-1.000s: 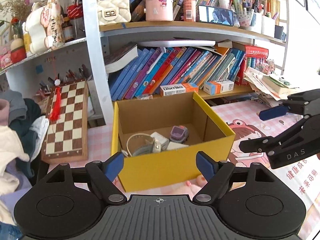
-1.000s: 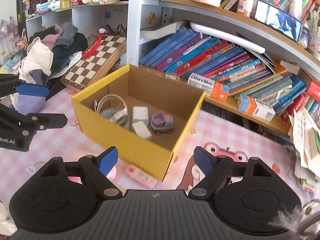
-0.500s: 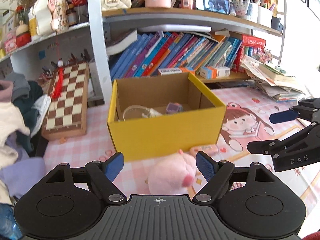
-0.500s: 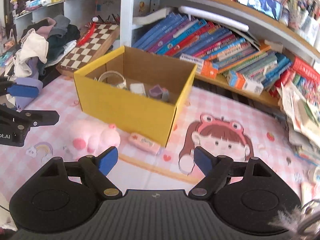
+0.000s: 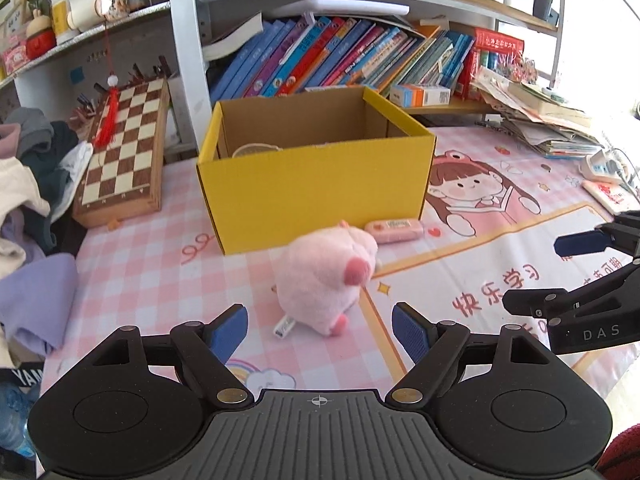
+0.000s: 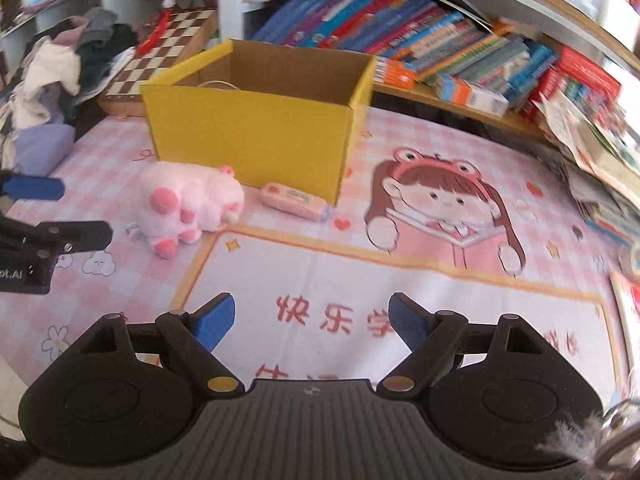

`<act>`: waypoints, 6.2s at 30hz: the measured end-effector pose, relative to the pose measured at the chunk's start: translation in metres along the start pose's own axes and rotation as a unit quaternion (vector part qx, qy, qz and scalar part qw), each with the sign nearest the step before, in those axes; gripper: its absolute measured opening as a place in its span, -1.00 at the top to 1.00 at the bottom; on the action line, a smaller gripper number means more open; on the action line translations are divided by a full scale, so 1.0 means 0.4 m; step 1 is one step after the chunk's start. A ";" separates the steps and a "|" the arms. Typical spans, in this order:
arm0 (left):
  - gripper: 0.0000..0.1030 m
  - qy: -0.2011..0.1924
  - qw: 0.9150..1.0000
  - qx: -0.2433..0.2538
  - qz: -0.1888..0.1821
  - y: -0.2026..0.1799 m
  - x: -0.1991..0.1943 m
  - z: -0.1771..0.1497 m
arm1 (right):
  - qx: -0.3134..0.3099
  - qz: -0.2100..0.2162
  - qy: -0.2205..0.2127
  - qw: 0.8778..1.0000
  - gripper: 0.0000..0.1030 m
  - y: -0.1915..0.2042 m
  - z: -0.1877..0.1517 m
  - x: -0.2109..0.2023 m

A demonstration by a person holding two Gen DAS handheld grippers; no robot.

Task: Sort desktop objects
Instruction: 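Withdraw both tools from the box back over the desk mat, then close the left tool on the pink plush pig while the right tool approaches the pink toothbrush case, then close the right tool on the pink toothbrush case, then lift and carry the plush pig with the left tool while the right tool carries the case to the box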

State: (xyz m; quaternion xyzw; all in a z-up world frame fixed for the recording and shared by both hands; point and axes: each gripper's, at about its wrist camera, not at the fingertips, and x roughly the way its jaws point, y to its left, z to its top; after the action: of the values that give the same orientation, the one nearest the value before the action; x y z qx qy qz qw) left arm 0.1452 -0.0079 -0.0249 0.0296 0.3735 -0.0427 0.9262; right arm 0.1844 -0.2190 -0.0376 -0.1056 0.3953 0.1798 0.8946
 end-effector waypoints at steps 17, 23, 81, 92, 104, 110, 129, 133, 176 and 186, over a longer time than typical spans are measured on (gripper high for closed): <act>-0.58 0.030 1.000 0.010 0.004 -0.044 0.026 -0.048 | 0.021 0.005 0.023 1.000 -0.62 0.007 -0.037 0.023; -0.58 0.030 0.999 -0.001 0.015 -0.032 0.047 -0.038 | 0.021 0.007 0.026 0.999 -0.62 -0.002 -0.025 0.042; -0.10 0.049 0.997 -0.051 0.017 0.092 0.205 0.052 | 0.046 0.012 0.029 0.998 -0.57 0.006 0.166 0.328; -0.10 0.053 0.997 -0.048 0.023 0.114 0.181 0.032 | 0.078 -0.004 0.018 0.997 -0.59 0.043 0.200 0.377; -0.10 0.051 0.997 -0.046 0.026 0.126 0.171 0.030 | 0.096 -0.022 0.029 0.995 -0.49 0.039 0.211 0.412; -0.10 0.043 0.998 -0.044 0.022 0.122 0.161 0.032 | 0.095 -0.011 0.035 0.995 -0.47 0.031 0.209 0.403; -0.10 0.010 0.999 -0.034 -0.006 0.075 0.103 0.032 | 0.056 0.016 0.019 0.998 -0.48 0.044 0.138 0.221; -0.10 0.005 0.999 -0.028 -0.014 0.058 0.084 0.023 | 0.058 0.019 0.020 0.998 -0.48 0.040 0.116 0.189; -0.10 -0.034 0.997 -0.011 -0.067 -0.030 -0.020 0.014 | 0.038 0.020 0.005 0.999 -0.48 0.017 0.040 0.004; -0.10 -0.056 0.996 -0.008 -0.068 -0.032 -0.015 0.074 | 0.029 0.028 -0.019 0.999 -0.48 -0.025 0.113 -0.007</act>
State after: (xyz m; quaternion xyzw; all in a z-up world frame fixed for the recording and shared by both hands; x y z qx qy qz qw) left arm 0.1600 -0.0229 0.0001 -0.0054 0.3227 -0.1041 0.9407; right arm 0.2171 -0.2136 -0.0050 -0.0649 0.3857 0.1955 0.8994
